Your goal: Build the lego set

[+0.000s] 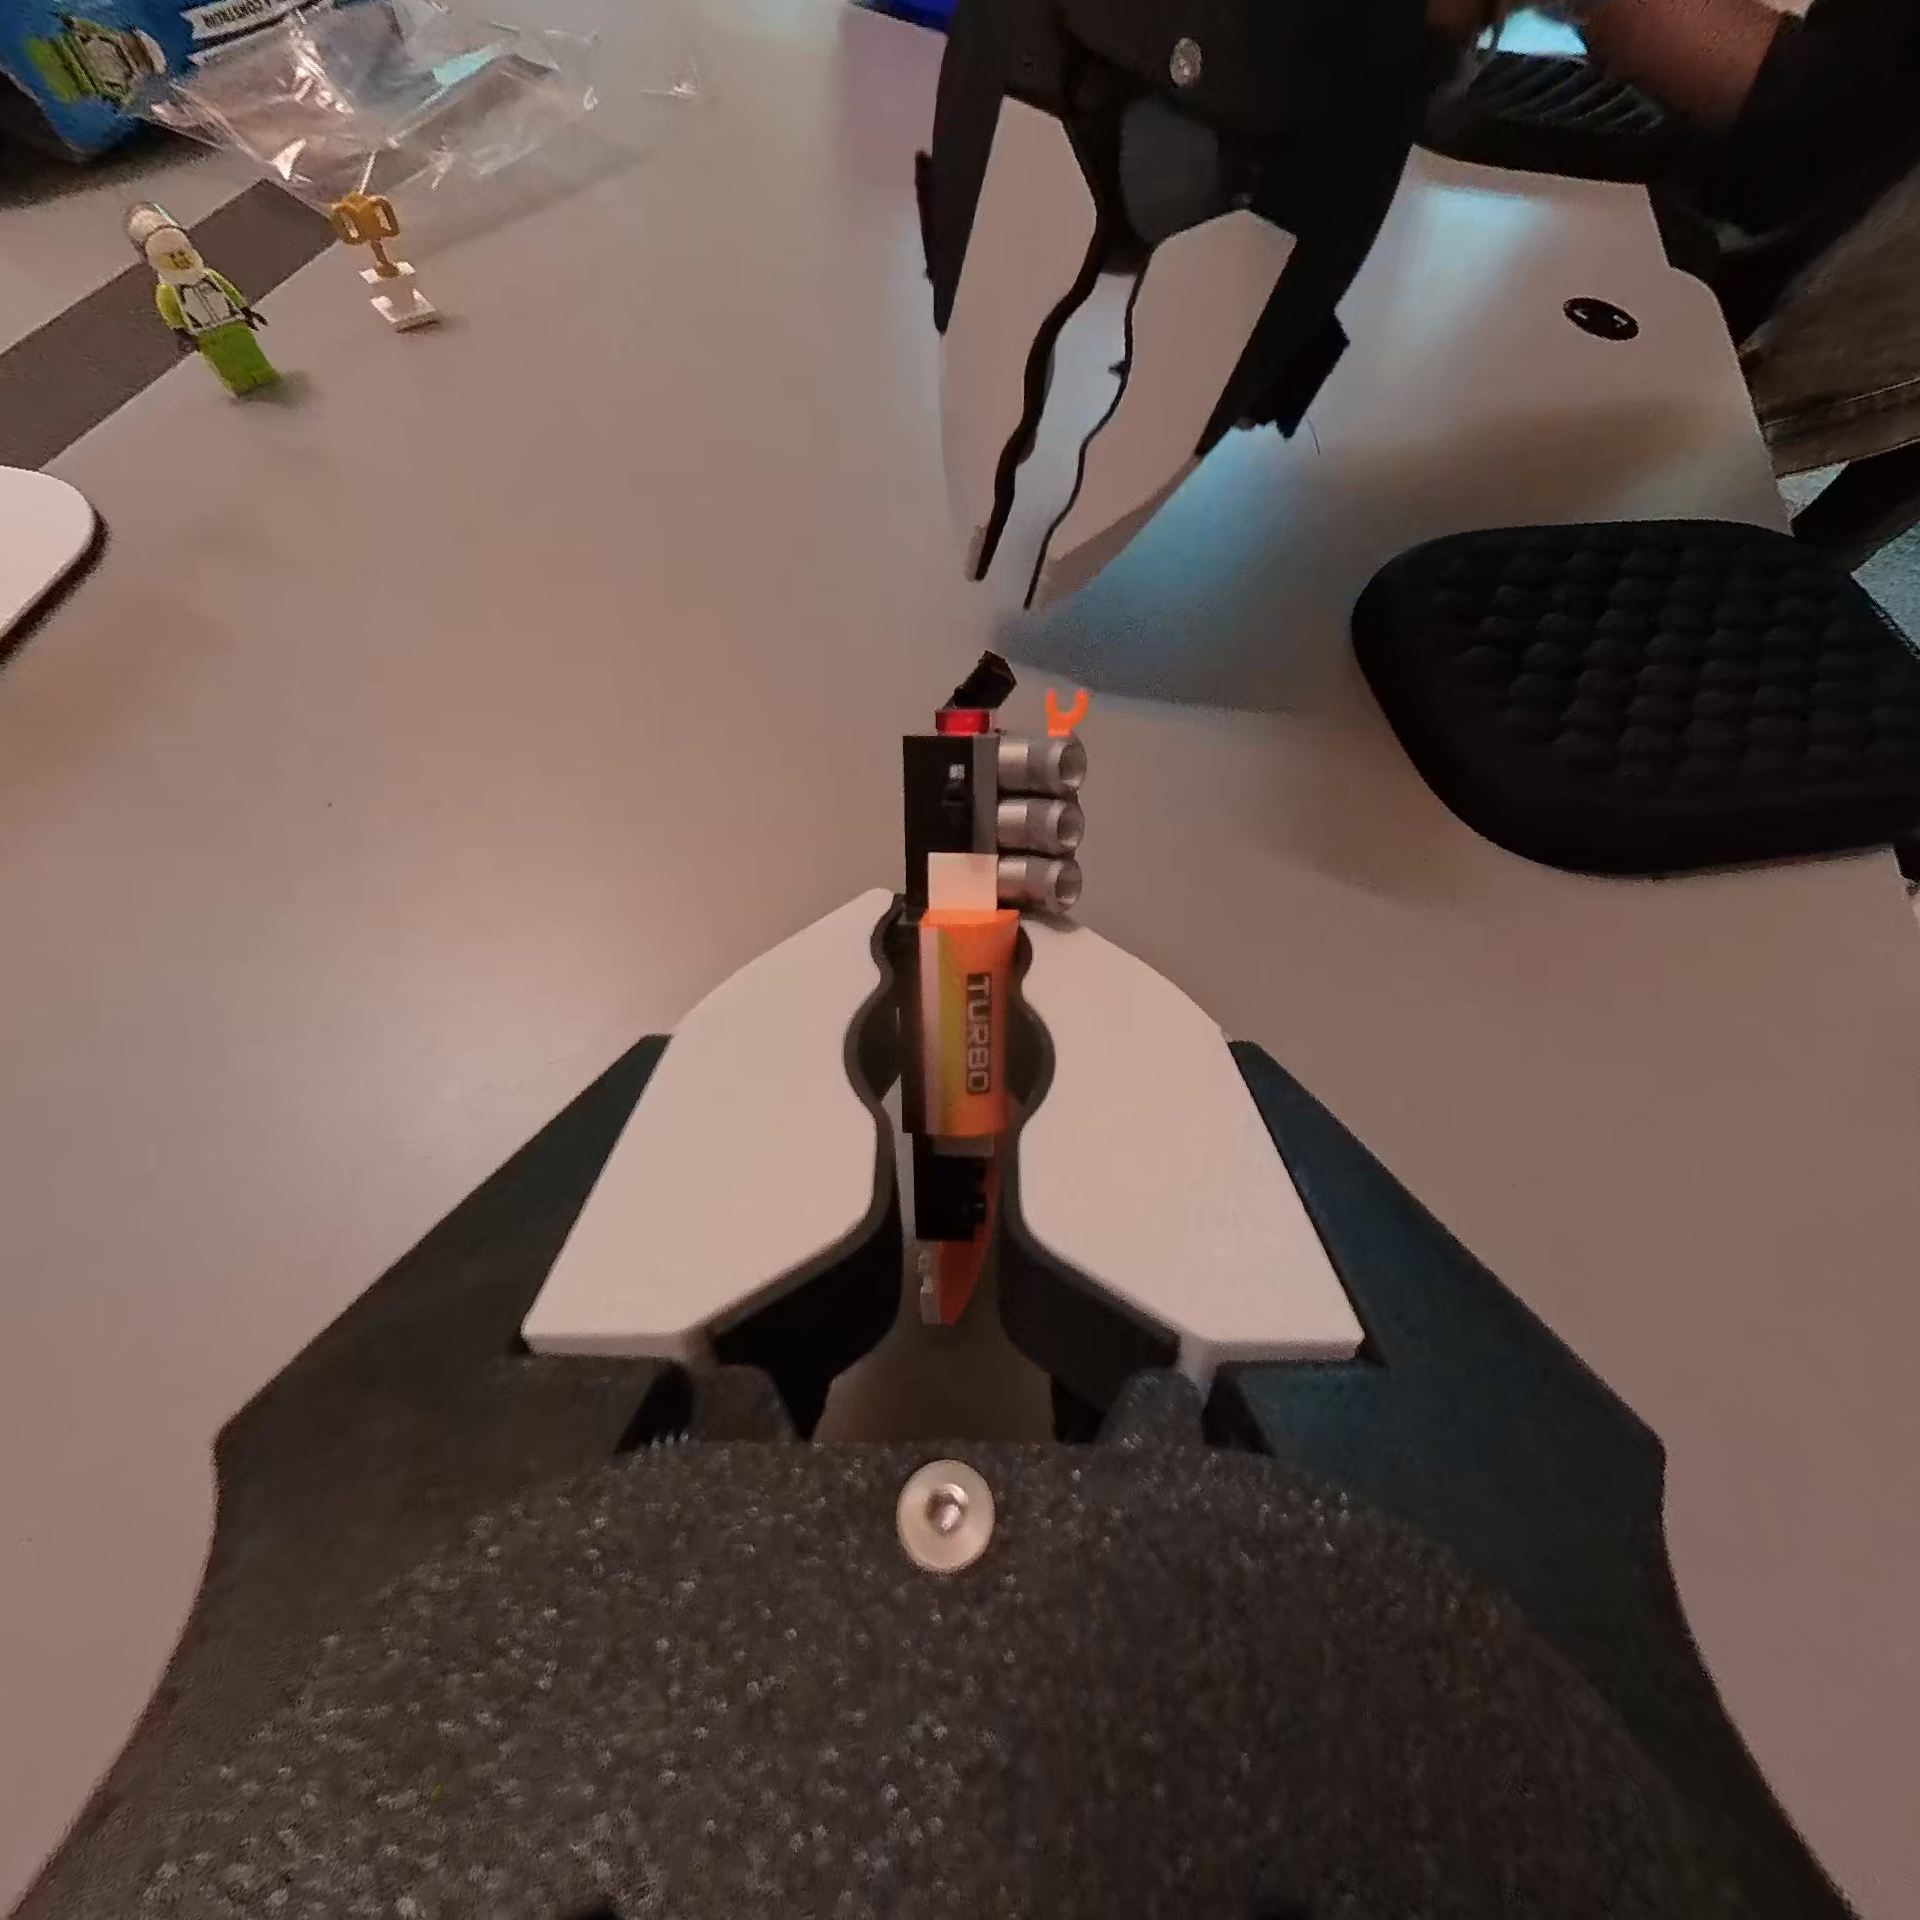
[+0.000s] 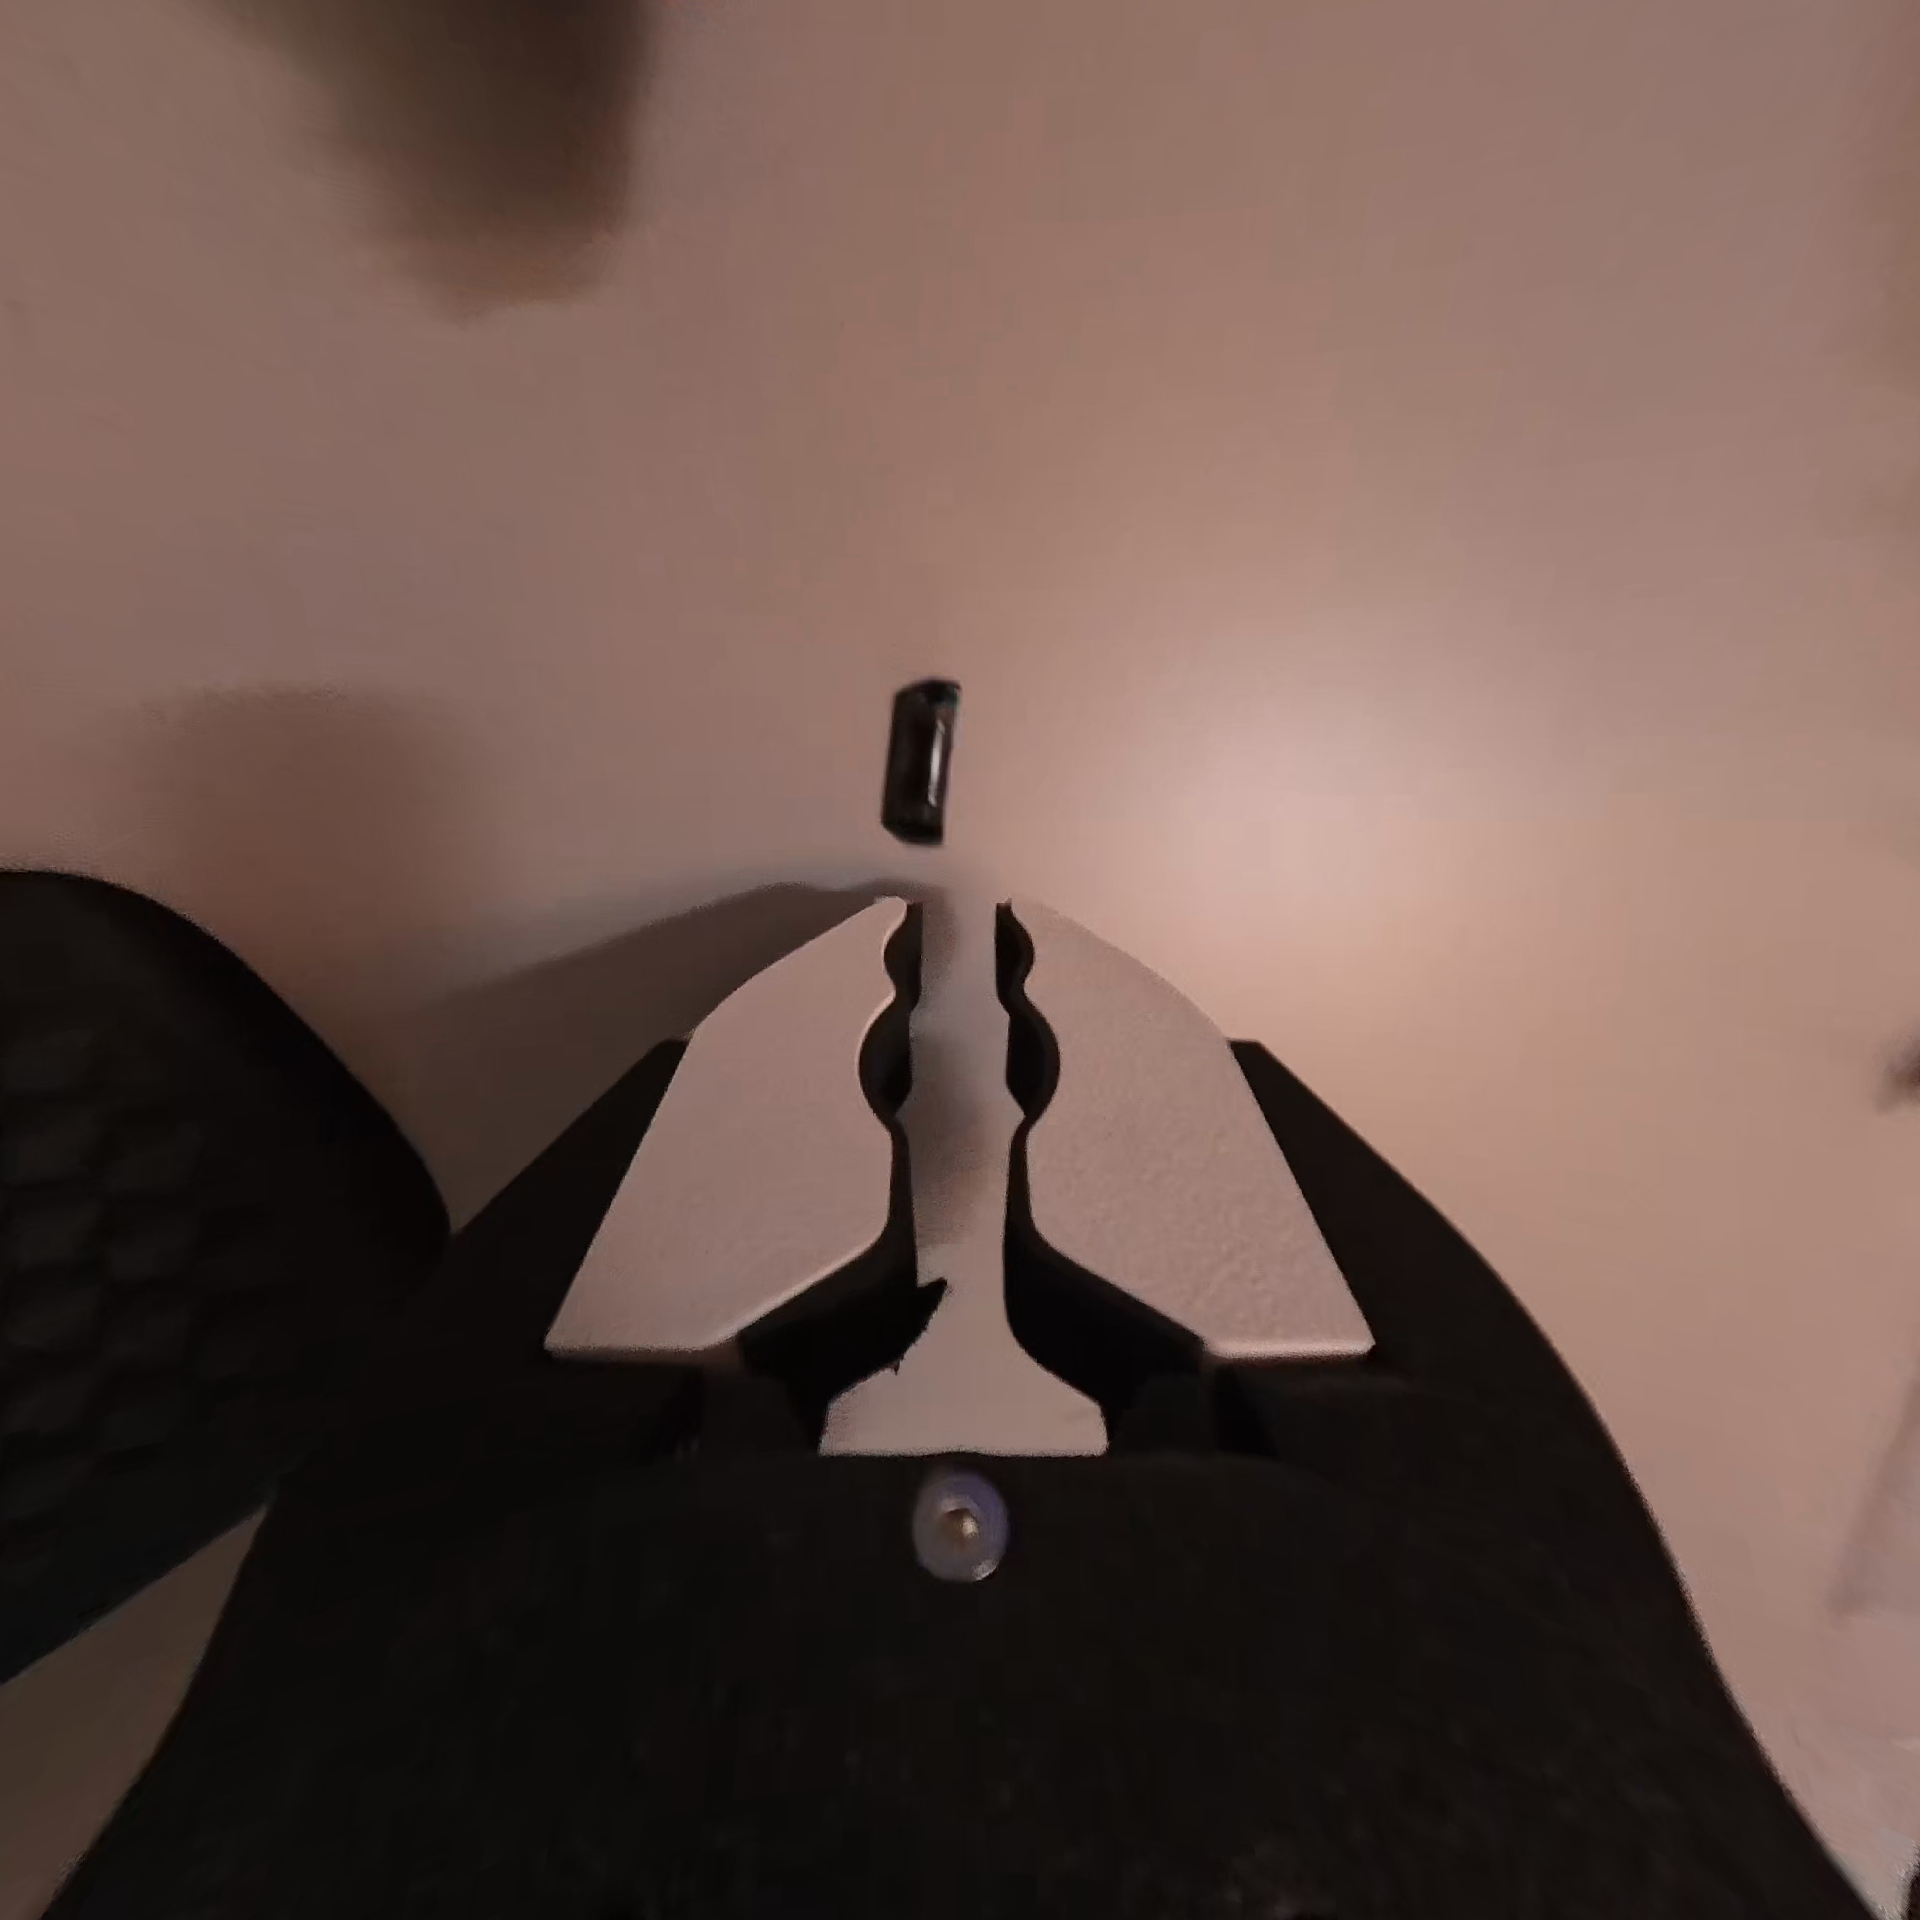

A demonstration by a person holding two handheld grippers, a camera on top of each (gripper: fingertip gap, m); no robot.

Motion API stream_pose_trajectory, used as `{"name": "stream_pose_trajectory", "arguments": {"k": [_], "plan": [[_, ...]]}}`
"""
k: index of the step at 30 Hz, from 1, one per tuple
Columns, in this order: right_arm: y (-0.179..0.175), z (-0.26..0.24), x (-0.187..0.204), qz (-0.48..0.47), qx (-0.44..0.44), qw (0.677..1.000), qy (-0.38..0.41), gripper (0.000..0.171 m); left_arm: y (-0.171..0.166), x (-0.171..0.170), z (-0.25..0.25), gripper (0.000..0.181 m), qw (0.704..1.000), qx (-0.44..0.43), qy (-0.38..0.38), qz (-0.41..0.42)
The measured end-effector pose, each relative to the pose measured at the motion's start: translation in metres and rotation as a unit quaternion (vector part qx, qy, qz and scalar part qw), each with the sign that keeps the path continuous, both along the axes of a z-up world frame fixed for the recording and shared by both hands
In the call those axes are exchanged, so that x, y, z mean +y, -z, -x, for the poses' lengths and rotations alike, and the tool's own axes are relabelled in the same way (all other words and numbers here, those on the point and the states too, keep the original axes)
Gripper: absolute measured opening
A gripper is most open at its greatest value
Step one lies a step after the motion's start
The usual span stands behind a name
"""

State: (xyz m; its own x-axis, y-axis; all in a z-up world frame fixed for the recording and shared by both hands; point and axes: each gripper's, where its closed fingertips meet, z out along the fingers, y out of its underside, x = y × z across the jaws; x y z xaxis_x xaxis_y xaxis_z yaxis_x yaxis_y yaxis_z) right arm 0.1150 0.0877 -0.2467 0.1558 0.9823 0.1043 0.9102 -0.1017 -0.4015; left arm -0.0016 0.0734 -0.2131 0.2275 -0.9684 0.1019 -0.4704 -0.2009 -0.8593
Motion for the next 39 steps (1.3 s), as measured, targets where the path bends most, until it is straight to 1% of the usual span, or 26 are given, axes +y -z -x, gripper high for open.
{"name": "stream_pose_trajectory", "arguments": {"k": [3, 7, 11, 16, 23, 27, 31, 39], "plan": [[0.002, 0.013, -0.004, -0.021, 0.025, 0.999, -0.035, 0.016, 0.0, -0.001, 0.0, 0.015, 1.0, 0.001, 0.001, -0.001], [0.005, 0.02, -0.003, -0.066, 0.042, 0.994, -0.078, 0.016, 0.001, -0.002, -0.001, 0.015, 1.0, 0.003, 0.004, -0.003], [0.007, 0.025, 0.0, -0.079, 0.04, 0.992, -0.087, 0.012, 0.001, -0.002, -0.001, 0.015, 1.0, 0.004, 0.003, -0.004], [0.004, 0.026, -0.008, -0.125, 0.04, 0.98, -0.15, 0.007, 0.001, -0.001, 0.0, 0.015, 1.0, 0.004, 0.001, -0.004], [0.013, 0.024, -0.004, -0.107, 0.055, 0.985, -0.124, 0.01, 0.004, -0.001, -0.001, 0.015, 1.0, 0.006, 0.004, -0.001], [0.013, 0.023, 0.003, -0.065, 0.081, 0.991, -0.082, 0.016, 0.004, -0.001, -0.001, 0.015, 1.0, 0.003, 0.004, 0.004], [0.011, 0.023, 0.014, -0.048, 0.108, 0.991, -0.055, 0.017, 0.004, 0.0, -0.001, 0.015, 1.0, 0.0, 0.004, 0.009], [0.013, 0.032, 0.015, -0.033, 0.103, 0.992, -0.067, 0.018, 0.004, 0.0, -0.001, 0.015, 1.0, -0.006, 0.004, 0.018]]}}
